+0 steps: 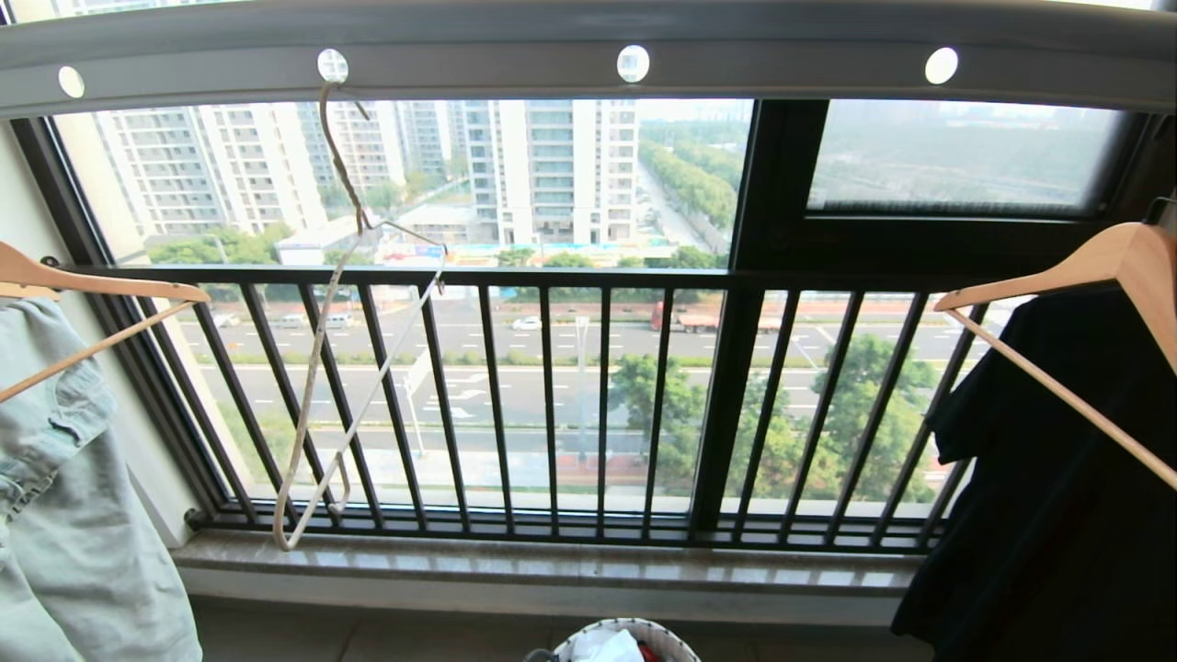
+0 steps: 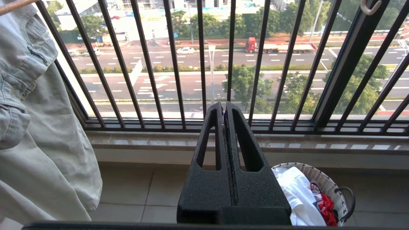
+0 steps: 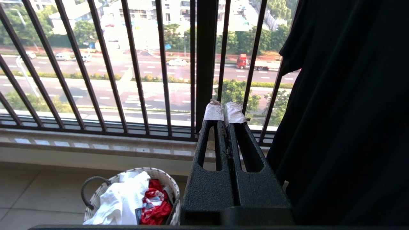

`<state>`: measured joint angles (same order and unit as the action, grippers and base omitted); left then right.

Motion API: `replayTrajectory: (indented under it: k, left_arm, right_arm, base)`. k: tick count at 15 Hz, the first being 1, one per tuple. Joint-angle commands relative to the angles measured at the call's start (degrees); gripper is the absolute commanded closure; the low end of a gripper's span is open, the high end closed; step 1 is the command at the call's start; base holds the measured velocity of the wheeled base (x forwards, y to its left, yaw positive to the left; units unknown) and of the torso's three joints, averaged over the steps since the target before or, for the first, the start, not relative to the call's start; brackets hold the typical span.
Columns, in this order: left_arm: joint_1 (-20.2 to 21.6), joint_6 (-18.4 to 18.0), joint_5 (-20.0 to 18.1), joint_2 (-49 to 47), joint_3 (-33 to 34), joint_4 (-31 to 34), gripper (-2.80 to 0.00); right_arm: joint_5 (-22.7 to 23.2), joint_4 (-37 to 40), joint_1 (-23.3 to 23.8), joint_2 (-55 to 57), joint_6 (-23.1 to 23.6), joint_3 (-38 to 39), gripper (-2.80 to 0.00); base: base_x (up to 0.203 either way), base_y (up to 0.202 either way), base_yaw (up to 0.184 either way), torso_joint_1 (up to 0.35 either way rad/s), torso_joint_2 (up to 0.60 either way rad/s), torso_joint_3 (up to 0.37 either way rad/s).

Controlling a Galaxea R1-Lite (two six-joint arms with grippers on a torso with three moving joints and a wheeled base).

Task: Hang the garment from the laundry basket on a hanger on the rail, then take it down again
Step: Pick up the clothes rack on the clothesline

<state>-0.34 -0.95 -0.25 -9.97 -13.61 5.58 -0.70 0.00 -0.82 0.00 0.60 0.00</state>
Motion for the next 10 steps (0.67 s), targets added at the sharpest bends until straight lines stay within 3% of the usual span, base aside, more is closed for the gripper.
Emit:
replayTrajectory:
  k: [1,4,7,10]
  left_arm:
    - [-0.06,-0.03,-0.18,-15.25,-8.95,-0.14,0.00]
    - [-1.18,0.00,-0.31,-30.63,-21.44,0.07,0.00]
    - [-9.07,0.53,0.73,-40.83,-34.38,4.21,0.00]
    - [-16.50,5.04,6.41,-45.52,-43.22,12.15,0.00]
  right_arm:
    - [-0.01,0.00,-0.06,0.00,0.02,0.00,0.00]
    - [-0.01,0.00,0.00,0.07,0.02,0.00,0.00]
    - [-0.01,0.00,-0.06,0.00,0.02,0.00,0.00]
    - [-0.01,0.00,0.02,0.00,0.02,0.00,0.00]
  base:
    - [0.000,0.000,0.000,0.000,0.00,0.000]
    - [0.000,0.000,0.000,0.000,0.00,0.000]
    - [0.000,0.000,0.000,0.000,0.00,0.000]
    - [0.000,0.000,0.000,0.000,0.00,0.000]
